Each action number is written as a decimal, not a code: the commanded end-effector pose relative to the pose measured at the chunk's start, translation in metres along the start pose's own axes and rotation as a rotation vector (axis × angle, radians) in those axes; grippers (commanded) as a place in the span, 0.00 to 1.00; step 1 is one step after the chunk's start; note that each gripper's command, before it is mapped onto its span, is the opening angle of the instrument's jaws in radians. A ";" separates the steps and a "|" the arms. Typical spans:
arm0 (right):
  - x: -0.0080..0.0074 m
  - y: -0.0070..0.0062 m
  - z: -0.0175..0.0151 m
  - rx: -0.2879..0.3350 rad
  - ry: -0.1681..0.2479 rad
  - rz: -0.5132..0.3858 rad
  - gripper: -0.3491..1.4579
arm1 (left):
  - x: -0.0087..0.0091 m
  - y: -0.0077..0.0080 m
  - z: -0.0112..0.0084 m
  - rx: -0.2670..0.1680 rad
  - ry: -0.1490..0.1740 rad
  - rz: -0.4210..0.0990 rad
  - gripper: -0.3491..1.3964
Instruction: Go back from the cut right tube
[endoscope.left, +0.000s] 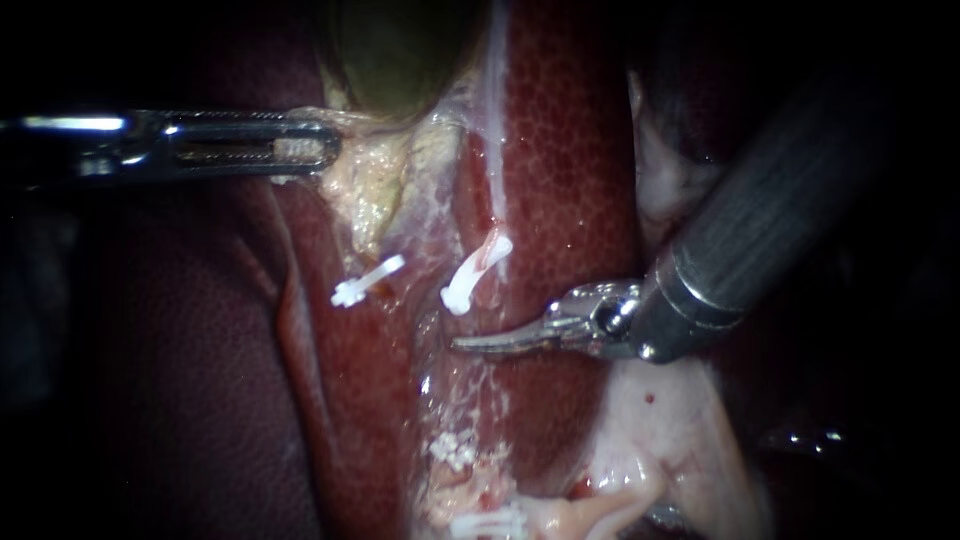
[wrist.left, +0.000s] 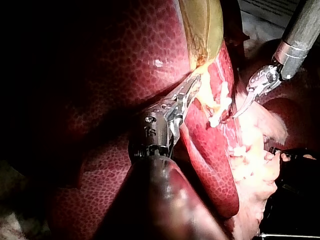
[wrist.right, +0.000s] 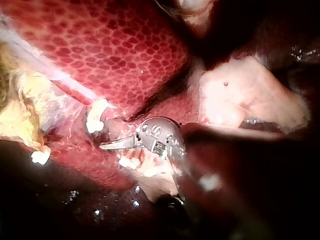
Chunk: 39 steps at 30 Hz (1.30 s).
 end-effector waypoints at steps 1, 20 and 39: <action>0.0000 -0.0001 0.0000 0.001 -0.001 0.006 0.00 | 0.0000 0.0000 0.0000 0.000 0.000 0.000 0.00; -0.0003 0.0000 0.0009 0.030 0.035 0.029 0.94 | 0.0001 0.0000 0.0001 -0.001 0.000 0.001 0.00; -0.0016 -0.0019 -0.0056 -0.063 0.139 -0.380 0.99 | 0.0002 0.0000 0.0000 -0.001 0.000 0.001 0.00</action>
